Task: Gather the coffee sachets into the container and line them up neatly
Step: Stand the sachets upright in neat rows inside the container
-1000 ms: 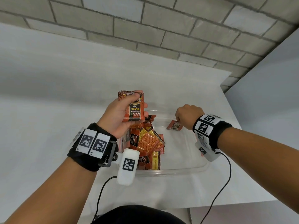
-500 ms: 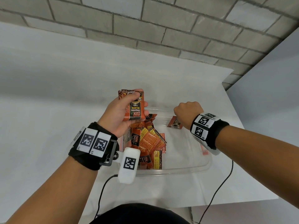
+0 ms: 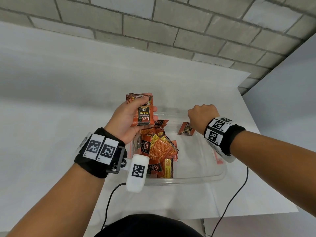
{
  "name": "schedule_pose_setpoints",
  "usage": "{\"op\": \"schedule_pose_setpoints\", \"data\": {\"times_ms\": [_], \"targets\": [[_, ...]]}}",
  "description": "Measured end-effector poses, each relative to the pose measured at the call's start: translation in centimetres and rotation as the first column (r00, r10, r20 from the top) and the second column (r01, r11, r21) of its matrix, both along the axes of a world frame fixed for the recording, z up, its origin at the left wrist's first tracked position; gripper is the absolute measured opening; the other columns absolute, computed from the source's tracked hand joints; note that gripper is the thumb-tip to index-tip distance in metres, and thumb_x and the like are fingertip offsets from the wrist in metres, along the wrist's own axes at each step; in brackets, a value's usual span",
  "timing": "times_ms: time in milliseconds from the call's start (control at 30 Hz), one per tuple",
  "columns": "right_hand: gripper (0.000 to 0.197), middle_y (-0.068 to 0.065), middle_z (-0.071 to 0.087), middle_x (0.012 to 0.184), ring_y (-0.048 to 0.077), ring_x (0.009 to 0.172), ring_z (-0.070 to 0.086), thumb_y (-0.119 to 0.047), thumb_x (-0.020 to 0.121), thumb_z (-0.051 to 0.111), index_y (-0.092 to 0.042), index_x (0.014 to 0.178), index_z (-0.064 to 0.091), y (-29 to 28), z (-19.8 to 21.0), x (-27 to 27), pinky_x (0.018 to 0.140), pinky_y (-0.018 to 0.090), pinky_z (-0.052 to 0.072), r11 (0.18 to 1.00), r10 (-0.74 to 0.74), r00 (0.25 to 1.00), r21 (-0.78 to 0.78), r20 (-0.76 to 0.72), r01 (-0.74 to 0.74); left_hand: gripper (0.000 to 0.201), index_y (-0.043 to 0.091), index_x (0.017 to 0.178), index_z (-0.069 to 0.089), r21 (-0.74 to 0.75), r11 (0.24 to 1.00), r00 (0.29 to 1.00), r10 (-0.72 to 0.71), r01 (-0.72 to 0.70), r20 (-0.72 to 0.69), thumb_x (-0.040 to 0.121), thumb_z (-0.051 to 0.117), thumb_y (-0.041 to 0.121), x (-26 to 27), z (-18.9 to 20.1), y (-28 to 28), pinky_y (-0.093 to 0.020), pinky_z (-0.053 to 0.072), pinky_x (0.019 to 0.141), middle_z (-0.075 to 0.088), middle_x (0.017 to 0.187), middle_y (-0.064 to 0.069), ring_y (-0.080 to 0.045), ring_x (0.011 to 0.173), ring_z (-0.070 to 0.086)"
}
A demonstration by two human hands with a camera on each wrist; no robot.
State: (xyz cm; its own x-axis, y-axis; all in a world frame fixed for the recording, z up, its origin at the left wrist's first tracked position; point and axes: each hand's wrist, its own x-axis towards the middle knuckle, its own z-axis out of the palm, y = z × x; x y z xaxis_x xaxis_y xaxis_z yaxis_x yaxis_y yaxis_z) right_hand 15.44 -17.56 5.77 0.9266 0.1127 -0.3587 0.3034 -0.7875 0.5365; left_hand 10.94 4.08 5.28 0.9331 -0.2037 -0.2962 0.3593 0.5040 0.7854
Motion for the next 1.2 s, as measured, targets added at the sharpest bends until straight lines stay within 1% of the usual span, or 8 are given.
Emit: {"op": "schedule_pose_setpoints", "data": {"times_ms": [367, 500, 567, 633, 733, 933, 1067, 1200], "targets": [[0.013, -0.004, 0.035, 0.065, 0.02, 0.069, 0.045, -0.028, 0.093, 0.055, -0.015, 0.09, 0.055, 0.2, 1.2, -0.6, 0.064, 0.03, 0.035, 1.0, -0.003, 1.0, 0.031, -0.001, 0.003, 0.021, 0.009, 0.105, 0.055, -0.072, 0.997, 1.0, -0.02, 0.02, -0.009, 0.088, 0.055, 0.021, -0.2, 0.0, -0.1, -0.031, 0.054, 0.058, 0.065, 0.084, -0.011, -0.025, 0.063, 0.065], [0.028, -0.002, 0.045, 0.073, 0.022, 0.074, 0.051, -0.044, 0.09, 0.057, -0.016, 0.087, 0.053, -0.2, 3.7, -1.5, 0.065, 0.031, 0.04, 0.958, -0.065, 0.997, 0.28, 0.036, 0.052, 0.032, 0.004, 0.114, 0.055, -0.134, 0.987, 0.996, -0.086, 0.085, -0.002, 0.083, 0.053, 0.012, -0.6, 0.6, -0.3, -0.033, 0.056, 0.057, 0.065, 0.089, -0.014, -0.029, 0.067, 0.068], [0.027, -0.005, 0.058, 0.084, 0.015, 0.079, 0.057, -0.047, 0.086, 0.062, -0.023, 0.097, 0.061, -0.4, 5.0, -2.4, 0.072, 0.03, 0.045, 0.769, -0.131, 0.991, 0.634, 0.03, 0.082, 0.037, 0.006, 0.118, 0.055, -0.085, 0.985, 0.989, -0.147, 0.149, 0.033, 0.082, 0.054, 0.008, -0.9, 1.0, -0.8, -0.035, 0.058, 0.064, 0.068, 0.097, -0.014, -0.03, 0.079, 0.069], [0.025, -0.012, 0.063, 0.089, 0.007, 0.077, 0.057, -0.045, 0.084, 0.065, -0.03, 0.103, 0.062, -0.1, 6.1, -3.8, 0.075, 0.024, 0.046, 0.415, -0.169, 0.986, 0.908, 0.015, 0.057, 0.037, 0.009, 0.113, 0.059, -0.017, 0.981, 0.979, -0.194, 0.195, 0.069, 0.076, 0.06, 0.009, -1.1, 1.6, -1.4, -0.035, 0.058, 0.071, 0.07, 0.098, -0.012, -0.026, 0.086, 0.067], [0.037, -0.012, 0.065, 0.095, 0.008, 0.085, 0.061, -0.052, 0.078, 0.063, -0.033, 0.11, 0.061, 0.4, 6.6, -5.9, 0.074, 0.025, 0.049, 0.1, -0.181, 0.982, 0.992, -0.055, 0.074, 0.037, 0.01, 0.109, 0.061, 0.039, 0.961, 0.953, -0.275, 0.272, 0.126, 0.071, 0.064, 0.011, -1.6, 2.2, -2.4, -0.033, 0.058, 0.07, 0.071, 0.092, -0.007, -0.021, 0.083, 0.069], [0.038, 0.001, 0.069, 0.08, 0.013, 0.068, 0.066, -0.037, 0.072, 0.068, -0.027, 0.108, 0.061, -0.5, 5.6, -7.1, 0.059, 0.025, 0.049, -0.131, -0.115, 0.97, 0.971, -0.214, 0.199, 0.04, 0.005, 0.115, 0.057, 0.036, 0.964, 0.95, -0.267, 0.265, 0.162, 0.076, 0.066, 0.004, -2.0, 1.9, -4.0, -0.038, 0.057, 0.076, 0.067, 0.102, -0.014, -0.024, 0.088, 0.068], [0.014, 0.001, 0.065, 0.077, 0.016, 0.068, 0.06, -0.018, 0.083, 0.068, -0.021, 0.097, 0.064, -1.1, 5.2, -7.4, 0.059, 0.027, 0.047, -0.171, -0.15, 0.964, 0.966, -0.219, 0.193, 0.04, 0.006, 0.118, 0.056, -0.008, 0.956, 0.945, -0.288, 0.293, 0.152, 0.078, 0.062, 0.008, -2.1, 1.8, -4.7, -0.038, 0.057, 0.078, 0.066, 0.106, -0.015, -0.025, 0.094, 0.066], [0.023, 0.001, 0.066, 0.089, 0.016, 0.076, 0.064, -0.02, 0.087, 0.065, -0.028, 0.108, 0.064, -1.1, 5.3, -7.7, 0.062, 0.026, 0.051, -0.213, -0.177, 0.958, 0.959, -0.228, 0.189, 0.041, 0.007, 0.113, 0.06, 0.0, 0.972, 0.961, -0.232, 0.235, 0.149, 0.073, 0.065, -0.003, -2.0, 1.8, -5.4, -0.042, 0.056, 0.081, 0.066, 0.107, -0.016, -0.028, 0.094, 0.066]]}}
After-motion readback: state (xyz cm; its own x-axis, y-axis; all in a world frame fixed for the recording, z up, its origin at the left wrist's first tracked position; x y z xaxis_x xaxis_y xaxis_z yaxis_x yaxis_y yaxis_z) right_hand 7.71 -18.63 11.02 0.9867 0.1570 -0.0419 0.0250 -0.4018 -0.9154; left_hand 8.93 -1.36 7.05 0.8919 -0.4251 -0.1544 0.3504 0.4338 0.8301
